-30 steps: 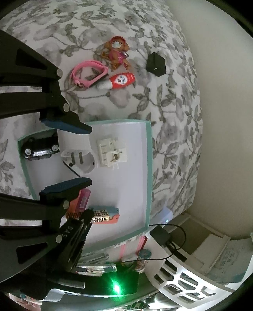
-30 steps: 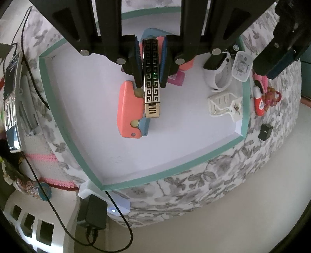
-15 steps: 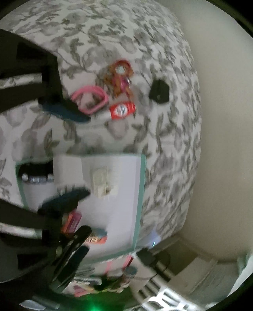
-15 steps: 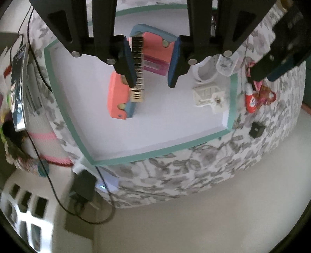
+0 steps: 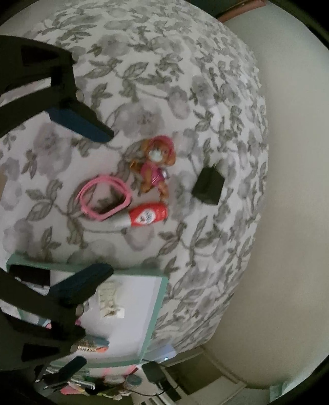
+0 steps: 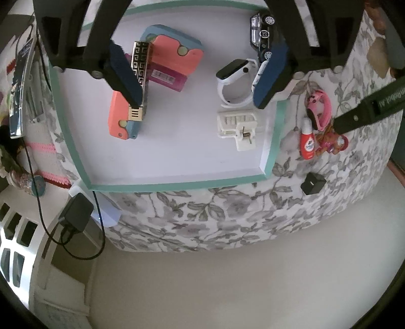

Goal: Organize rigid objects
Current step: 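Move both grippers back toward the pile of toys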

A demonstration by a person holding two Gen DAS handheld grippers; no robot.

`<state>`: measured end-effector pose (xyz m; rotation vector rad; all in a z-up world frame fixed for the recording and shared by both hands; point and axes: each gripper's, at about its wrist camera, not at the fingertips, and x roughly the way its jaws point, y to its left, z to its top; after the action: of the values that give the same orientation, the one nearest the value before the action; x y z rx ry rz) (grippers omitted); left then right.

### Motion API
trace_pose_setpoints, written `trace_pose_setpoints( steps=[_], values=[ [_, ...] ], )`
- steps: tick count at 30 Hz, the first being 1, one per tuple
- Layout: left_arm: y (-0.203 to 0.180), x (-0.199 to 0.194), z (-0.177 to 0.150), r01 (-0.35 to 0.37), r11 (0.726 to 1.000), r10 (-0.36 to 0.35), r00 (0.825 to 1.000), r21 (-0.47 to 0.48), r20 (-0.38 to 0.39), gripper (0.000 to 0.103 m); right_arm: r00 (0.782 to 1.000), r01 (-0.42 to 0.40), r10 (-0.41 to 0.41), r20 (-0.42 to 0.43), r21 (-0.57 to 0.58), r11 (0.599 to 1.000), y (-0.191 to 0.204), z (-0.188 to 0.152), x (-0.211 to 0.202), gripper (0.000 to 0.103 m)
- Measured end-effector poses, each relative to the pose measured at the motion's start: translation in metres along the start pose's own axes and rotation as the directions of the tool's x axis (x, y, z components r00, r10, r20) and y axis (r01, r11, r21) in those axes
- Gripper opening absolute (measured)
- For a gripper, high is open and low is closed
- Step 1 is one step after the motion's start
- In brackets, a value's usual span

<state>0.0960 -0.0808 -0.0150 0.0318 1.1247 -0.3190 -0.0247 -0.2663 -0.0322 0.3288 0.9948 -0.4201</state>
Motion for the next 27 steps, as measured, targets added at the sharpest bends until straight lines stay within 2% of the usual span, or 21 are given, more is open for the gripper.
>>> trace_pose_setpoints(
  steps=[5, 9, 13, 18, 24, 26, 27],
  values=[
    [0.02, -0.001, 0.009, 0.006, 0.999, -0.005, 1.0, -0.038, 0.026, 0.097, 1.0, -0.007, 0.007, 0.008, -0.013, 1.0, 0.006, 0.0, 0.0, 0.1],
    [0.05, -0.001, 0.018, 0.017, 0.994, -0.013, 0.999, -0.107, 0.039, 0.097, 0.999, -0.028, 0.029, 0.025, -0.035, 0.999, 0.018, 0.003, -0.002, 0.102],
    [0.085, -0.003, 0.026, 0.011, 0.985, -0.003, 0.999, -0.171, 0.046, 0.097, 0.996, -0.075, 0.078, 0.047, -0.064, 0.995, 0.042, 0.009, -0.005, 0.102],
    [0.116, 0.0, 0.029, -0.036, 0.978, 0.042, 0.999, -0.205, 0.026, 0.097, 0.991, -0.114, 0.121, 0.053, -0.129, 0.985, 0.082, 0.014, -0.004, 0.102],
    [0.135, 0.01, 0.031, 0.011, 0.963, -0.014, 1.0, -0.271, -0.007, 0.097, 0.984, -0.172, 0.178, 0.021, -0.167, 0.971, 0.124, 0.022, 0.011, 0.101],
    [0.134, 0.016, 0.033, 0.031, 0.96, -0.038, 0.999, -0.279, -0.021, 0.097, 0.982, -0.182, 0.186, 0.01, -0.17, 0.969, 0.133, 0.026, 0.018, 0.097],
    [0.133, 0.02, 0.035, 0.042, 0.958, -0.052, 0.998, -0.284, -0.027, 0.097, 0.983, -0.18, 0.183, 0.002, -0.176, 0.968, 0.137, 0.028, 0.023, 0.092]
  ],
)
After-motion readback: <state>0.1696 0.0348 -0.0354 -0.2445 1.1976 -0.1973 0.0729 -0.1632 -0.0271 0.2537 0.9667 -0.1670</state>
